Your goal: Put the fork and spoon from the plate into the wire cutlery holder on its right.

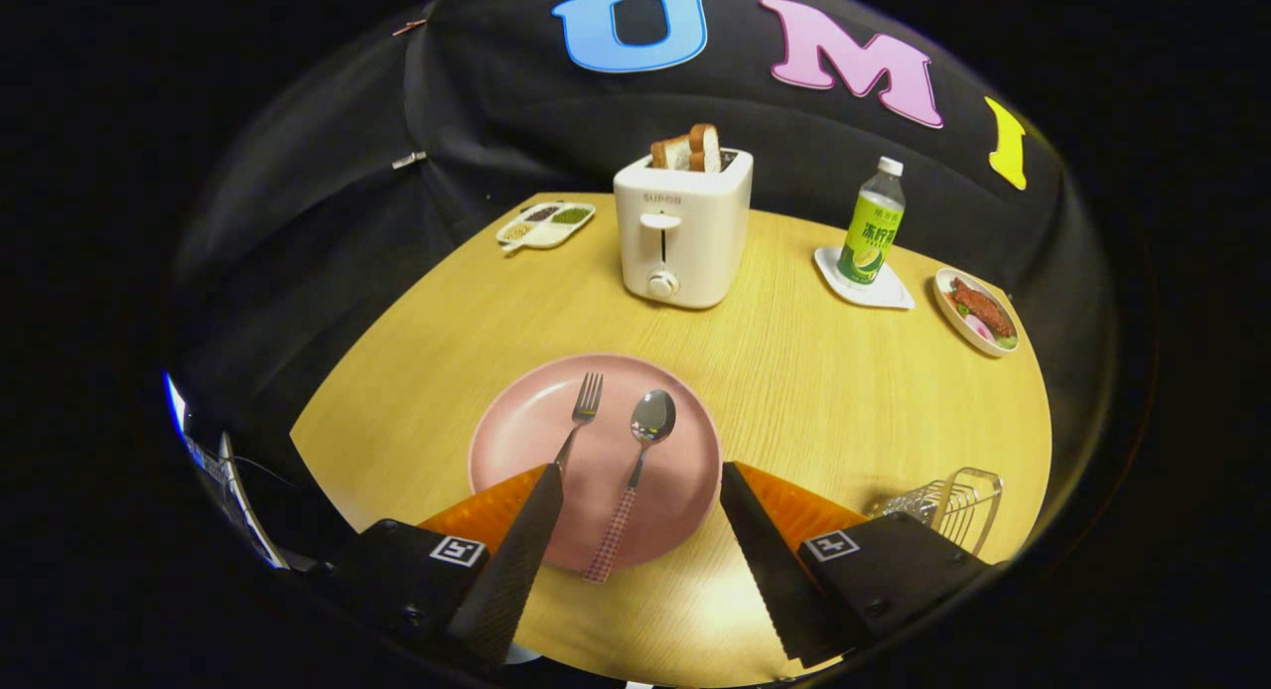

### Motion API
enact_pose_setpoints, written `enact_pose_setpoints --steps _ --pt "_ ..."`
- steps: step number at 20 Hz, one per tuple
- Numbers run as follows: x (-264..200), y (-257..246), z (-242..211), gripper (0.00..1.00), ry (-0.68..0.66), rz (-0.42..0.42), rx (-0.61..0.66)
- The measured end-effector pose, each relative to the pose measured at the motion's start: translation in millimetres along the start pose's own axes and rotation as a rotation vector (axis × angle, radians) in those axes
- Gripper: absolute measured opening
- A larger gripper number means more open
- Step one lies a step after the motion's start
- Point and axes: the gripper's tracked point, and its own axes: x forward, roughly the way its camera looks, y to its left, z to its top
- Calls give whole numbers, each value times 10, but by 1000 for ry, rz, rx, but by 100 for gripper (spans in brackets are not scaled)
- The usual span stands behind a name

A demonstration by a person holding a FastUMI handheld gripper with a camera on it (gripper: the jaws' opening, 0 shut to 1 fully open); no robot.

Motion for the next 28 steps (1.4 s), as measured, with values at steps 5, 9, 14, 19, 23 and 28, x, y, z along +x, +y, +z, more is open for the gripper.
enact_pose_setpoints --steps 5,9,14,19,23,28 --pt "287 63 -185 84 93 3 -36" --pt "477 104 -389 66 190 -4 -28" --pt "566 68 -517 44 269 -45 -15" --pt "582 48 -527 14 324 -39 38" --pt "472 37 -424 11 315 20 69" --pt "150 -166 -146 11 246 64 82"
